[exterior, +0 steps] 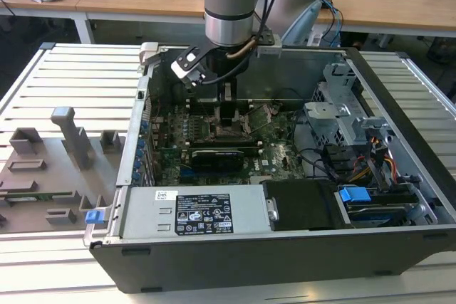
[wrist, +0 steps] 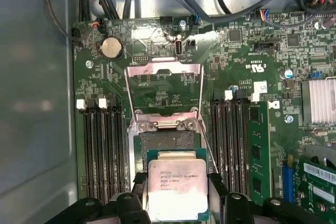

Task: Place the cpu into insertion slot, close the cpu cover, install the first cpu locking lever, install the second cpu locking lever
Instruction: 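Place the cpu into insertion slot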

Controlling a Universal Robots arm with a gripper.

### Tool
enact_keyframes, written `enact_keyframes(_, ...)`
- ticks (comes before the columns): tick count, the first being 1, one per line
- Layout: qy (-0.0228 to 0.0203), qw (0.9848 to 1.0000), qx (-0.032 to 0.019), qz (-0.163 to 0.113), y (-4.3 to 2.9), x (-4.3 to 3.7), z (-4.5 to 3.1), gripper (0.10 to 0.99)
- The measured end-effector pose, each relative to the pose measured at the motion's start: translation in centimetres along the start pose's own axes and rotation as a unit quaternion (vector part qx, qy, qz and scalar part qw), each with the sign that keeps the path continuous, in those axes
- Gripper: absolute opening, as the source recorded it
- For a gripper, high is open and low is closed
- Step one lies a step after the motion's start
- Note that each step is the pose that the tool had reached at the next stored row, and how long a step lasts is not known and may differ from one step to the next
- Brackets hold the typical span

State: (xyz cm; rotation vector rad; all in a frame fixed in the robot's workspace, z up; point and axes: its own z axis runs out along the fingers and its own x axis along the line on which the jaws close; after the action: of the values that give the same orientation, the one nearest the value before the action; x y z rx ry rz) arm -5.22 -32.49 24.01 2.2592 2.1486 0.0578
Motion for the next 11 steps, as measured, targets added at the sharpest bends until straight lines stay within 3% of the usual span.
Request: enact_keyframes(11,-0.0014,0.9999,0.0001,-0.011,0.18,0.67,2.41,0.541)
